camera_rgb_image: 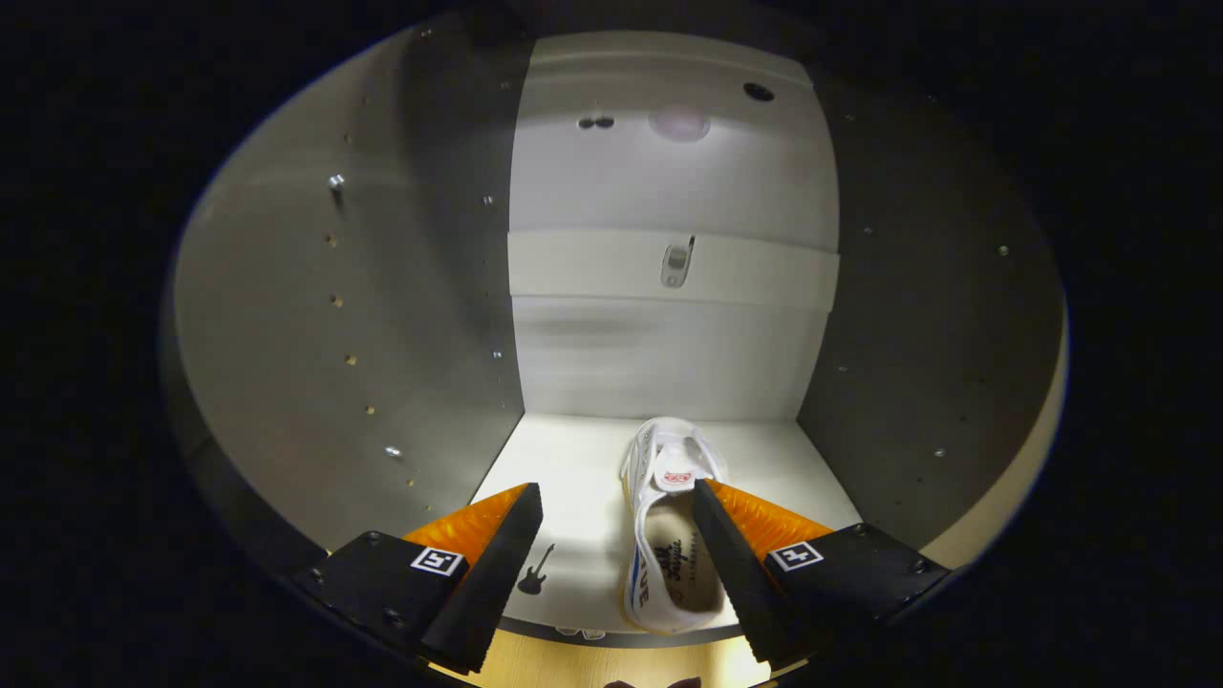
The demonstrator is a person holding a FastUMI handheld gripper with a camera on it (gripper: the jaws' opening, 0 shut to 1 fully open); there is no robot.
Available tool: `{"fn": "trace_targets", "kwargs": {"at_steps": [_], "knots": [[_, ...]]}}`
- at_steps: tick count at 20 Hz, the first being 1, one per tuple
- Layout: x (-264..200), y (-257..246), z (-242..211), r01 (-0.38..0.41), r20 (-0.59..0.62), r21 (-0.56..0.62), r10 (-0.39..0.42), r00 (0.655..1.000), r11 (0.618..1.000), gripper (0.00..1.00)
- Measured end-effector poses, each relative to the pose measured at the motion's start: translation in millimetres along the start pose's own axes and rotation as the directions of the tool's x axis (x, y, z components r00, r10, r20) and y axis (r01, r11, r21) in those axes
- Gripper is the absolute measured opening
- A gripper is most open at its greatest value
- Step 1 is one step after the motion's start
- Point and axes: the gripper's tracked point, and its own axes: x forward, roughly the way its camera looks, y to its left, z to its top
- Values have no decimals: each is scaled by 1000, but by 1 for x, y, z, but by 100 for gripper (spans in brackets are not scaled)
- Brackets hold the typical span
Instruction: Open the shoe cabinet door, grab the shoes and put them into the shoe cabinet, then close the shoe cabinet door.
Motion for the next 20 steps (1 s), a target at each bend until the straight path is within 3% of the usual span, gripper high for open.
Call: {"fn": "trace_targets", "kwargs": {"at_steps": [5, 10, 14, 20], "knots": [[-111, -10, 39, 58, 189, 20, -61, 980, 998, 99], [-222, -24, 52, 99, 287, 21, -100, 953, 995, 99], [-302, -38, 44, 118, 335, 39, -125, 934, 992, 98], [-387, -80, 11, 198, 337, 54, -204, 919, 979, 98]]}}
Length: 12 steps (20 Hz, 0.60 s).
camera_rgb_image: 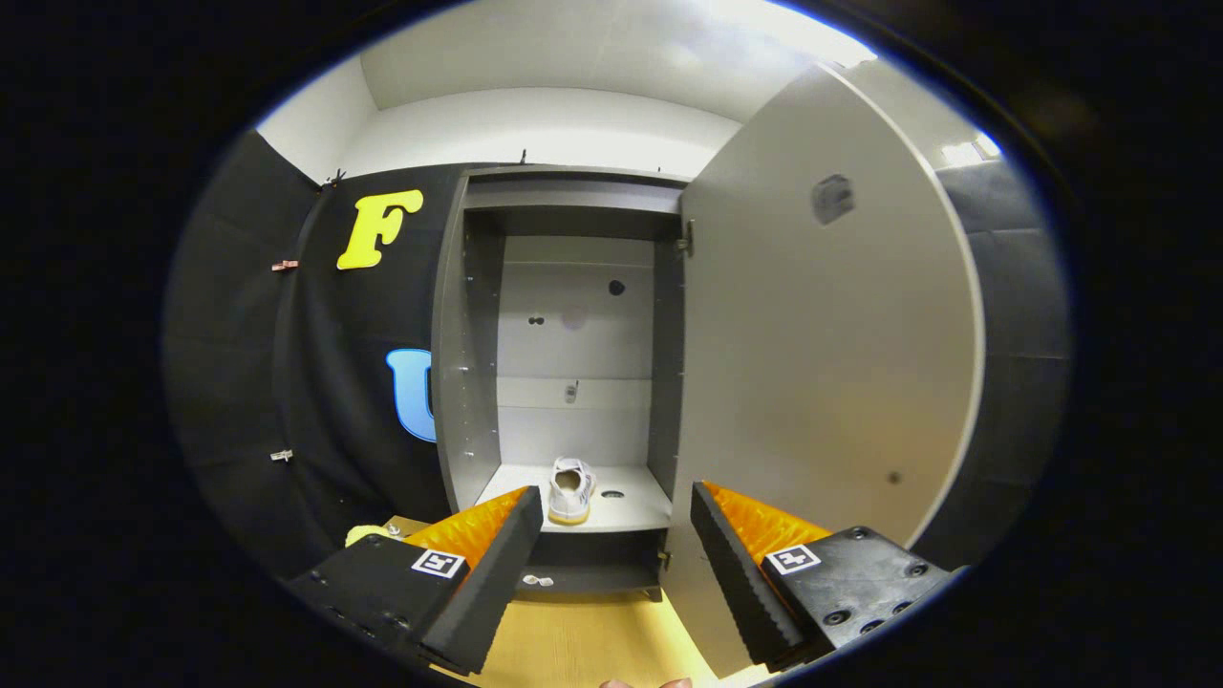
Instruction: Open the shoe cabinet door, grab the shoes and put them into the shoe cabinet, then close the shoe cabinet door.
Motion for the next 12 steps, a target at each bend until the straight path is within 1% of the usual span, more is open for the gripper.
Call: {"fn": "trace_targets", "kwargs": {"at_steps": [2, 5, 7, 10, 12], "knots": [[-25, -28, 2, 45, 12, -5, -45, 999, 999, 98], [-53, -64, 6, 94, 29, 48, -96, 995, 994, 98], [-66, -96, 2, 150, 20, 35, -151, 988, 988, 98], [-81, -144, 0, 245, 14, 17, -245, 969, 969, 98], [-85, -180, -7, 312, -4, -11, -312, 950, 950, 98]]}}
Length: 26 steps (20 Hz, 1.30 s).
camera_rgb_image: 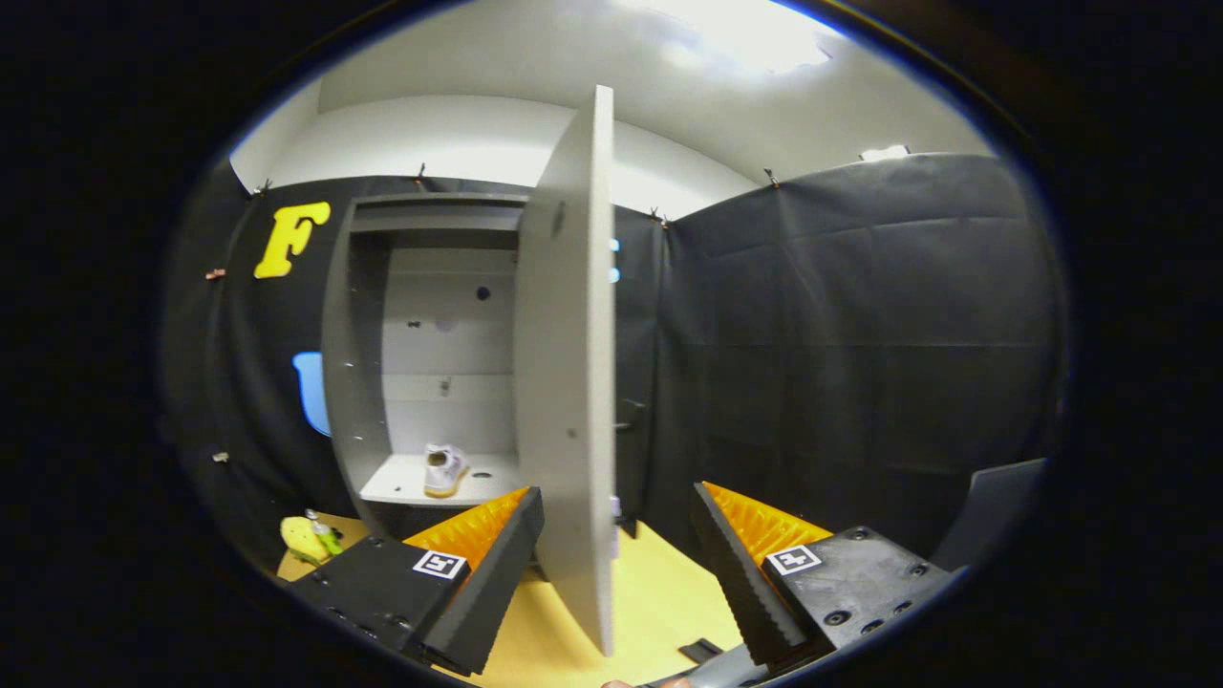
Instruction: Open the shoe cabinet door, grab the shoes and put them into the shoe cabinet, then close the shoe cabinet door.
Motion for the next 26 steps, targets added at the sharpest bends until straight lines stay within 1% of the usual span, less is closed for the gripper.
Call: {"fn": "trace_targets", "kwargs": {"at_steps": [2, 4, 7, 10, 13, 18, 20, 26], "knots": [[18, -29, -2, 48, -13, -14, -49, 999, 999, 98], [38, -44, -11, 69, -38, -24, -70, 997, 997, 98], [74, -51, -19, 78, -58, -4, -78, 995, 997, 99], [92, -50, -25, 56, -75, 13, -55, 996, 998, 98], [92, -40, -27, 23, -74, 46, -20, 997, 999, 96], [78, -21, -27, -8, -81, 38, 11, 997, 999, 95], [71, -6, -28, -31, -89, 64, 37, 995, 997, 95], [49, 54, -32, -134, -105, 90, 143, 984, 987, 95]]}}
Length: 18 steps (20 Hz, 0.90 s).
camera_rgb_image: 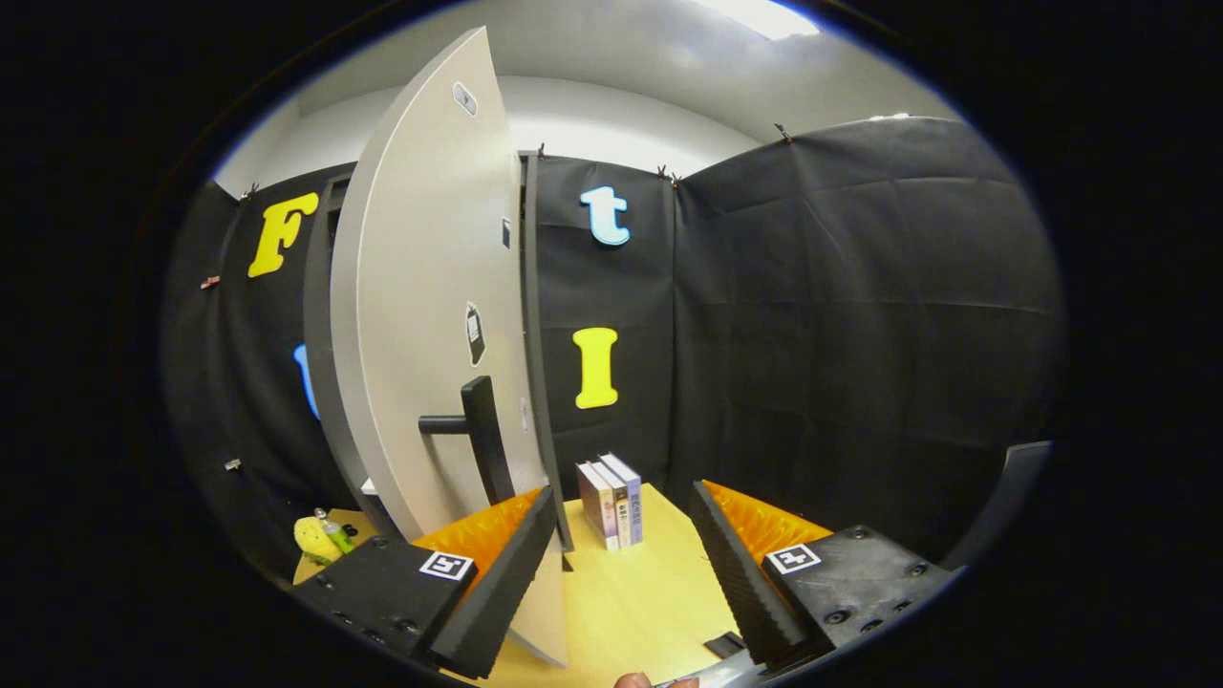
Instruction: Open the shoe cabinet door, grab the shoes and put them into the shoe cabinet, then close the shoe cabinet door.
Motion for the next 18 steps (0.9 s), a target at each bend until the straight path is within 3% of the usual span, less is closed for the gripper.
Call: {"fn": "trace_targets", "kwargs": {"at_steps": [7, 13, 18], "knots": [[-4, 79, -12, -145, -26, 18, 146, 989, 989, 95], [-5, 163, -19, -303, -34, -15, 303, 953, 953, 96], [-3, 192, -12, -337, -15, -36, 337, 942, 941, 98]]}}
